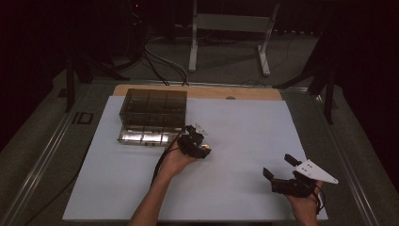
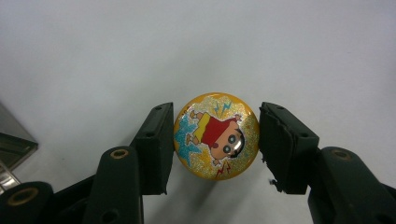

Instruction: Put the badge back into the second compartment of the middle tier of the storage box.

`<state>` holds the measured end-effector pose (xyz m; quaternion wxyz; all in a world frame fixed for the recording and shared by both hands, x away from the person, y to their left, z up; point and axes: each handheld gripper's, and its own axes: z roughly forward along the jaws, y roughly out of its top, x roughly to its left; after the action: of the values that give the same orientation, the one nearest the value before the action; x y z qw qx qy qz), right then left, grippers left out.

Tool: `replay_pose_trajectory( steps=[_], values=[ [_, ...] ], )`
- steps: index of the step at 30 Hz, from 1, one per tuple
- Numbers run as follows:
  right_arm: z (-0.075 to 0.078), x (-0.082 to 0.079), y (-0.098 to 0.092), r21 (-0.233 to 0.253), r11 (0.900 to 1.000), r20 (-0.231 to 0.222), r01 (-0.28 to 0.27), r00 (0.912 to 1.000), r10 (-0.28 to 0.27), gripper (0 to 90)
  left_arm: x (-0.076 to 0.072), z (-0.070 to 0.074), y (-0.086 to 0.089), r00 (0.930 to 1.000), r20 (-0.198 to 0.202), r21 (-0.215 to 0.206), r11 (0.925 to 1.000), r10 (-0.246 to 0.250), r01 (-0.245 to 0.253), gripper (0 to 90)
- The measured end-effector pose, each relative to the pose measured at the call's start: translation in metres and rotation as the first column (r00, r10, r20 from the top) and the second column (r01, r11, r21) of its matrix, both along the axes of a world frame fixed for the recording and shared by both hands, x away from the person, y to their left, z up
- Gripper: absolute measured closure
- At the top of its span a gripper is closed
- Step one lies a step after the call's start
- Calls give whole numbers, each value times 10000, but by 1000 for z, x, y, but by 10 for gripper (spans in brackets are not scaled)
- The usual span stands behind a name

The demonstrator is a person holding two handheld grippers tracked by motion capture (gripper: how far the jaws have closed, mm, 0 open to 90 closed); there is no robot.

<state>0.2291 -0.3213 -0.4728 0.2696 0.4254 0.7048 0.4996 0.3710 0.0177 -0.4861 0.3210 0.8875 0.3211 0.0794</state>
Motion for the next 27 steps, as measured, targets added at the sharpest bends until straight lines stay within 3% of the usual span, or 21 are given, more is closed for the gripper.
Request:
replay_pose_trajectory(
  steps=[27],
  values=[
    [1, -1, 0, 8, 9999, 58, -106, 9999, 106, 4, -4, 20, 11, 9999, 78, -393, 9991, -126, 129, 488]
  ],
)
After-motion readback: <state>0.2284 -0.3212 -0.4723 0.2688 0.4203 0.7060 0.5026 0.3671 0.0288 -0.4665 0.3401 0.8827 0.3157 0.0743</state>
